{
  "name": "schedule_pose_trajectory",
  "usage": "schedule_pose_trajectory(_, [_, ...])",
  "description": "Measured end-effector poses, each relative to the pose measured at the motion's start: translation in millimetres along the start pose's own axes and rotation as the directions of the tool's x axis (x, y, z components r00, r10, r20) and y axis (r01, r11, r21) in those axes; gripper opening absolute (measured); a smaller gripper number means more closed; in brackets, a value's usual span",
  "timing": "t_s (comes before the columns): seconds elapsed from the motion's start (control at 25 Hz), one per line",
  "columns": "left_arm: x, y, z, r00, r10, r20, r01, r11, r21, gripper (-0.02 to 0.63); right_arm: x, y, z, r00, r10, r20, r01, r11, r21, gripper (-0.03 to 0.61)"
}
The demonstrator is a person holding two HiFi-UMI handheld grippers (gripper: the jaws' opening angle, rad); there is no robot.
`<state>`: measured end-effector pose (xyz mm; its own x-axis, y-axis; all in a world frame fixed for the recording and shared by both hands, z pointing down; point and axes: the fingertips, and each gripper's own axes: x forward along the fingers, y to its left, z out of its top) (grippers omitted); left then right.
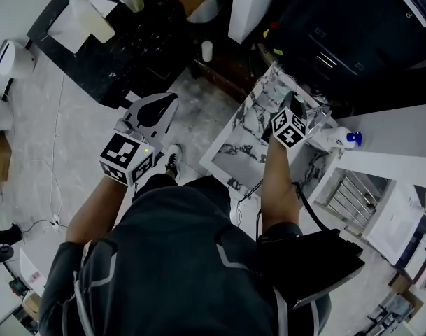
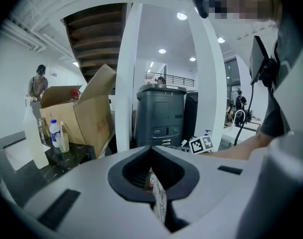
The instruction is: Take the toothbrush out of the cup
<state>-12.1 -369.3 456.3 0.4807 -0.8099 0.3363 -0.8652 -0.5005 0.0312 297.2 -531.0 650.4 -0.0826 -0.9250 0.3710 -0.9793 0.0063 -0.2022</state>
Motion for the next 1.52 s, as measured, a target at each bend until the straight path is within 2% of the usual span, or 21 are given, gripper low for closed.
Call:
schedule_pose_trajectory(0.2, [-3, 4, 12, 1.0, -0.013, 0.022, 0.013, 1.0, 0.014, 0.009, -11, 8, 20, 0.999, 0.022, 0.025, -0.023, 1.0, 0.019, 0.052])
schedule_pose_trajectory(0.52, [-5, 11, 35, 0.989, -0.114, 0.092, 0.111, 0.993, 0.039, 0.009, -50, 45, 72, 0.991, 0.092, 0.098, -0.088, 0.995, -0.041, 0.051])
schedule_pose_trajectory(0.96, [17, 7, 58, 0.944, -0.284, 0.168, 0.276, 0.959, 0.07, 0.009, -129, 93, 160, 0.952, 0.162, 0.259, -0.142, 0.985, -0.095, 0.049])
schedule_pose_trajectory(1.24, [33, 3, 75, 0.903, -0.381, 0.196, 0.371, 0.924, 0.087, 0.009, -188, 106, 194, 0.96, 0.138, 0.242, -0.11, 0.986, -0.127, 0.049])
schedule_pose_trajectory(1.4, [44, 5, 97, 0.889, -0.399, 0.223, 0.395, 0.916, 0.066, 0.009, -219, 109, 211, 0.957, 0.11, 0.268, -0.077, 0.989, -0.128, 0.049])
schedule_pose_trajectory(1.52, [50, 0, 111, 0.881, -0.409, 0.236, 0.399, 0.912, 0.092, 0.009, -236, 109, 217, 0.954, 0.088, 0.287, -0.053, 0.99, -0.13, 0.049])
